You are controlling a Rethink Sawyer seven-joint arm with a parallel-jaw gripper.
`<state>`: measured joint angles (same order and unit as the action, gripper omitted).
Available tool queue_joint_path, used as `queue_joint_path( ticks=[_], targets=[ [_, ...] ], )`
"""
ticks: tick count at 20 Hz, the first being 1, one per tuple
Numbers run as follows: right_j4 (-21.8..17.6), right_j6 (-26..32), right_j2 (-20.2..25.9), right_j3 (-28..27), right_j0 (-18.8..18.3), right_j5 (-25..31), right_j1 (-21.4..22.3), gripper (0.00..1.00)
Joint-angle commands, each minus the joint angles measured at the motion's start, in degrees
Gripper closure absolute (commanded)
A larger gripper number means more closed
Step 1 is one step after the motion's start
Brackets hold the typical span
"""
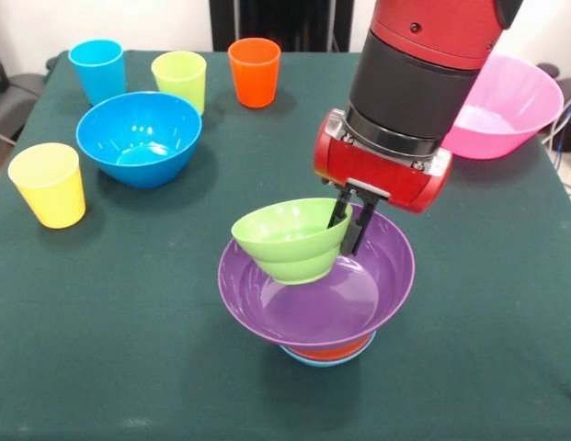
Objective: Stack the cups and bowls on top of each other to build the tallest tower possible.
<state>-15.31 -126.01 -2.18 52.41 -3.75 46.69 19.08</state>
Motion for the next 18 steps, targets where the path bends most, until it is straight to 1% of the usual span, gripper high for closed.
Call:
queue_joint_path(
  ticks=[1,10,18],
  targets=[
    [-3.1,7.3,4.5,-1.1,2.2,-0.9,0.0,1.00],
    [-3.6,5.5,3.5,-1.7,3.4,-2.6,-1.1,1.00],
    [-3.7,6.6,3.9,-1.8,2.6,-3.9,-1.8,1.00]
  ],
)
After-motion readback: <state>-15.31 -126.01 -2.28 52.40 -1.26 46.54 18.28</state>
